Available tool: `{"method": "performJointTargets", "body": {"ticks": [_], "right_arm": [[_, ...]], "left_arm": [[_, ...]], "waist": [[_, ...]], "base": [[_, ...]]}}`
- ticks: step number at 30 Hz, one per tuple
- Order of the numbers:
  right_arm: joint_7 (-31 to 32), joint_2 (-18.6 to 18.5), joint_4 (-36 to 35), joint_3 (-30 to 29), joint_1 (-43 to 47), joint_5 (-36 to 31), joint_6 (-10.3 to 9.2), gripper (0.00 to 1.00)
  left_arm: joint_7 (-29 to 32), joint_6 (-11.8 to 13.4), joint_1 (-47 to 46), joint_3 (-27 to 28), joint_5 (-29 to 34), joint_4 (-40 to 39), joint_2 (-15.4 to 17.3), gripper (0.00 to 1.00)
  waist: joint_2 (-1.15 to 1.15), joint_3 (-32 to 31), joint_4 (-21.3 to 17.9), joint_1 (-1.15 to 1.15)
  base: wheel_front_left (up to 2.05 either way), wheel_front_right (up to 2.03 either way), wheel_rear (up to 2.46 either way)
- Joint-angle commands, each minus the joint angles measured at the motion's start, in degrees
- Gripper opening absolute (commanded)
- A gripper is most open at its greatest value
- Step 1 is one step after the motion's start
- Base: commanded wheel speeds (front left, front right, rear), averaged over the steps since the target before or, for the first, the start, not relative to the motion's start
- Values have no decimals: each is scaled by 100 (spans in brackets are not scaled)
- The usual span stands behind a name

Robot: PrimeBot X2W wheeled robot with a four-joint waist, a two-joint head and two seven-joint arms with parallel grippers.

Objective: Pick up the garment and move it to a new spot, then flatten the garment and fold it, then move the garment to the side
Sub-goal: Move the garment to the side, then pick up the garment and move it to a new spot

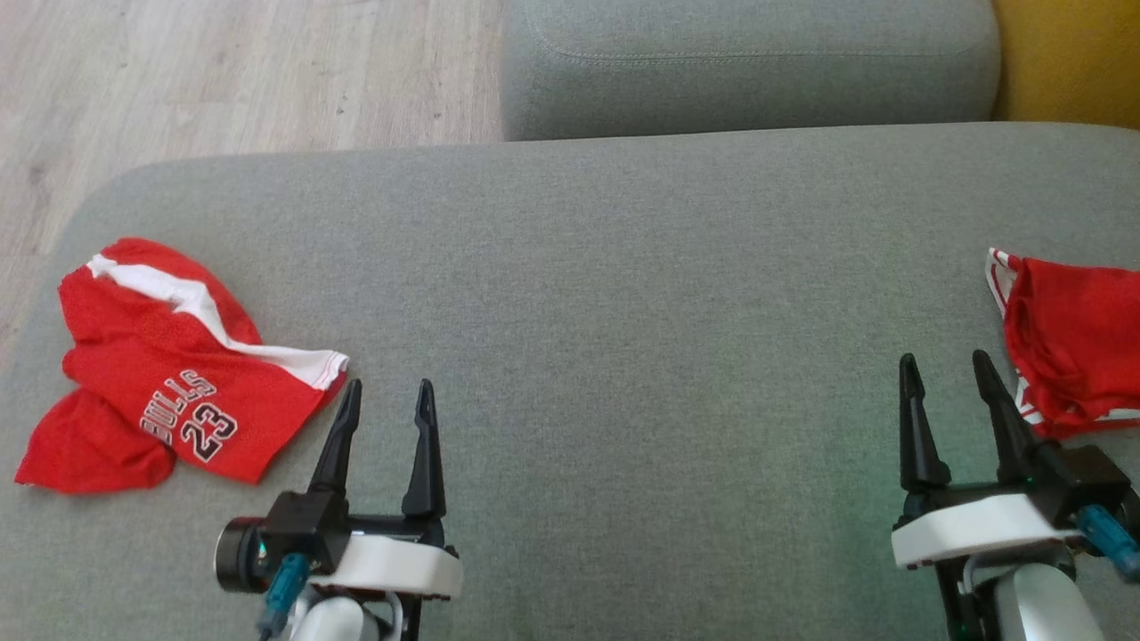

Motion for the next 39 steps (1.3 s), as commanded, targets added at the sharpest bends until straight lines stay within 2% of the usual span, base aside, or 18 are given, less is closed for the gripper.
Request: {"method": "performJointTargets", "body": {"ticks": [1,8,12,18,19,29,39], "right_arm": [[-74,-32,-160,132,-194,26,-4,100],[-78,-31,-257,135,-261,67,-4,100],[-79,-31,-333,219,-178,107,-4,100],[-79,-31,-413,393,4,181,-4,100],[-79,-31,-418,438,53,199,-4,100],[-79,-30,-267,694,274,246,-4,100],[-80,-30,-263,787,295,277,-4,100]], "left_arm": [[-46,0,-200,150,32,-152,11,100],[-46,-21,-309,159,60,-139,11,100],[-46,15,-280,142,4,-124,11,100],[-46,66,-258,130,51,-103,11,100],[-46,67,-239,147,78,-82,11,100],[-46,-15,-95,382,200,116,11,100],[-46,-26,-47,431,205,132,11,100]], "waist": [[0,5,0,0],[0,2,33,0],[0,-67,180,0],[0,-202,645,0],[0,-246,855,0],[0,-409,1773,0],[0,-445,1974,0]], "base": [[0,0,0],[0,0,0],[0,0,0],[0,0,0],[0,0,0],[0,0,0],[0,0,0]]}}
